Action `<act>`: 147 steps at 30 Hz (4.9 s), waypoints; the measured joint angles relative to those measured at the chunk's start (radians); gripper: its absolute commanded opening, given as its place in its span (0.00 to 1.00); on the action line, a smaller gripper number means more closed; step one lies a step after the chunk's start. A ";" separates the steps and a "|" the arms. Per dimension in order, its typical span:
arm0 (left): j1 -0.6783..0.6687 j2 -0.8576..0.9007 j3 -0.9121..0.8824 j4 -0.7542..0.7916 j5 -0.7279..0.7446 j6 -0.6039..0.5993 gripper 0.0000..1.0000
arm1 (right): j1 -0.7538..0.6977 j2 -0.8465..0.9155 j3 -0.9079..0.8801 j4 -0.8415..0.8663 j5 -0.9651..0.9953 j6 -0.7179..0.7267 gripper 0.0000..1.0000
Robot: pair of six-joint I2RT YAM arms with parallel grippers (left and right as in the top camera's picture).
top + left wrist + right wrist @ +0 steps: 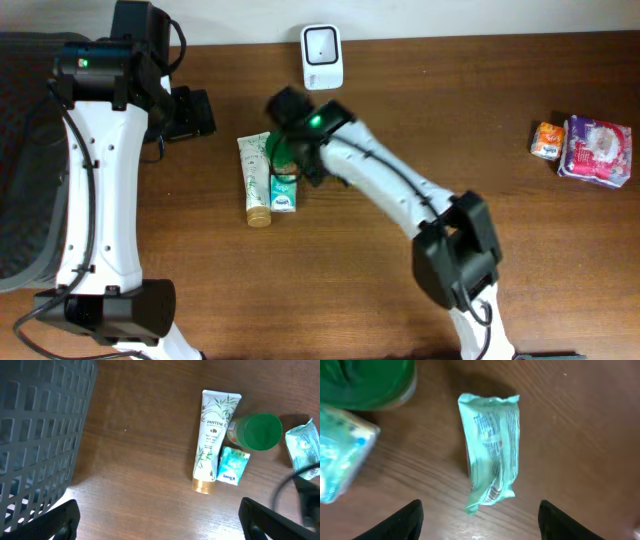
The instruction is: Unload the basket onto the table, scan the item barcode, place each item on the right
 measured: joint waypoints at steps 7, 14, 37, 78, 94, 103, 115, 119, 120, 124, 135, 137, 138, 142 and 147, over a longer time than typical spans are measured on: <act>0.000 0.000 0.000 0.000 0.000 0.000 0.99 | 0.047 0.028 -0.301 0.404 0.307 0.036 0.74; 0.000 0.000 0.000 0.000 0.000 0.000 0.99 | -0.027 0.026 -0.417 0.546 0.265 -0.031 0.34; 0.000 0.000 0.000 0.000 0.000 0.000 0.99 | -0.569 0.019 -0.416 0.277 -1.256 0.091 0.55; 0.000 0.000 0.000 0.000 0.000 0.000 0.99 | 0.027 0.015 -0.331 0.247 0.011 0.196 0.57; 0.000 0.000 0.000 0.000 0.000 0.000 0.99 | -0.130 0.020 -0.323 0.207 0.035 -0.052 0.47; 0.000 0.000 0.000 0.000 0.000 0.000 0.99 | -0.396 0.005 -0.319 0.150 -0.780 0.014 0.52; 0.000 0.000 0.000 0.000 0.000 0.000 0.99 | -0.159 0.010 -0.109 -0.079 -0.317 0.158 0.52; 0.000 0.000 0.000 0.000 0.000 0.000 0.99 | 0.053 0.013 -0.109 -0.050 0.019 0.225 0.52; 0.000 0.000 0.000 0.000 0.000 0.000 0.99 | 0.071 0.019 -0.109 -0.043 0.071 0.234 0.53; 0.000 0.000 0.000 0.000 0.000 0.000 0.99 | 0.095 0.123 -0.109 -0.026 0.177 0.245 0.53; 0.000 0.000 0.000 0.000 0.000 0.000 0.99 | 0.053 0.154 -0.203 0.067 0.338 0.244 0.53; 0.000 0.000 0.000 0.000 0.000 0.000 0.99 | 0.042 0.153 -0.208 0.063 0.352 0.239 0.53; 0.000 0.000 0.000 0.000 0.000 0.000 0.99 | 0.038 0.153 -0.204 0.040 0.350 0.237 0.53; 0.000 0.000 0.000 0.000 0.000 0.000 0.99 | 0.032 0.178 -0.098 -0.085 0.305 0.246 0.54; 0.000 0.000 0.000 0.000 0.000 0.000 0.99 | 0.020 0.179 -0.127 -0.050 0.294 0.249 0.62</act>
